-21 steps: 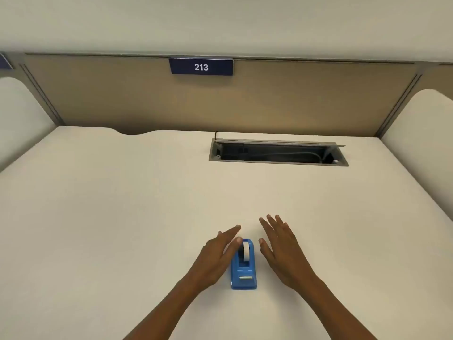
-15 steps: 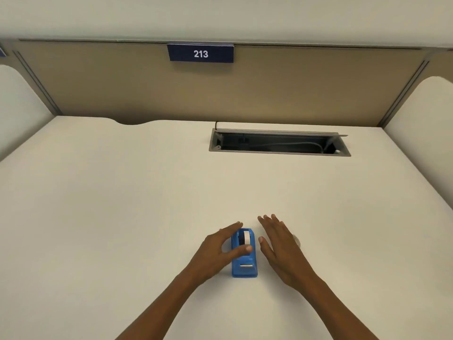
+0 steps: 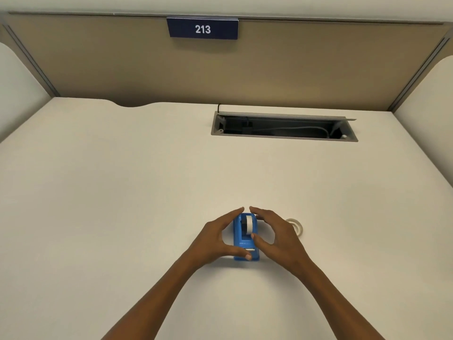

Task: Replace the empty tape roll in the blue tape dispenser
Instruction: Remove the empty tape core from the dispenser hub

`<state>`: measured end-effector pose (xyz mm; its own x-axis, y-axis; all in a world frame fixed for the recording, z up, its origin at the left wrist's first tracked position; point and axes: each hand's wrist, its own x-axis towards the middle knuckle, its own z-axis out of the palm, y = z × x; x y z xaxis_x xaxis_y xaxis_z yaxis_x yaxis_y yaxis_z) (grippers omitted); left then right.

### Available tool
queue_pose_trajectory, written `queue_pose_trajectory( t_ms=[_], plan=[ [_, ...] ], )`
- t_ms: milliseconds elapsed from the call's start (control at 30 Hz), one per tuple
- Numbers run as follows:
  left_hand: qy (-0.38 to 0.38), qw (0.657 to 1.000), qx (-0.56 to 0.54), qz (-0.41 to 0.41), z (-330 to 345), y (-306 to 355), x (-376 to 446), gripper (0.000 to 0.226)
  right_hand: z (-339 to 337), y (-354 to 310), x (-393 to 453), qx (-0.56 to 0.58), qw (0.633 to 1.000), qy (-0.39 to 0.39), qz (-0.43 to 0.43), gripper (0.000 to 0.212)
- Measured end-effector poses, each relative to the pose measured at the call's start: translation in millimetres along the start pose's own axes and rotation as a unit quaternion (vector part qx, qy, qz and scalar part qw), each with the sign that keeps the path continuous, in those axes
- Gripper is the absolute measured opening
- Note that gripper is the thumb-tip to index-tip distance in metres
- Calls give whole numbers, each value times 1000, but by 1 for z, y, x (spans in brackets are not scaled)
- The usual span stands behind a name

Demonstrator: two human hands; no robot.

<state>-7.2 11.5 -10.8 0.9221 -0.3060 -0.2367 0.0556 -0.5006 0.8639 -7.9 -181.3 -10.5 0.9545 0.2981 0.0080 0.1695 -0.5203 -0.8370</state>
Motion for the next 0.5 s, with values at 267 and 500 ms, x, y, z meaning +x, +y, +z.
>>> queue_pose_trajectory(
  t_ms=[267,500],
  plan=[
    [6,999,-31,4,3,-2,-3,91,2,6,4,4,1000,17,-26,49],
    [-21,1000,-4,3,2,-6,-2,98,4,9,8,19,999,33,-22,43]
  ],
)
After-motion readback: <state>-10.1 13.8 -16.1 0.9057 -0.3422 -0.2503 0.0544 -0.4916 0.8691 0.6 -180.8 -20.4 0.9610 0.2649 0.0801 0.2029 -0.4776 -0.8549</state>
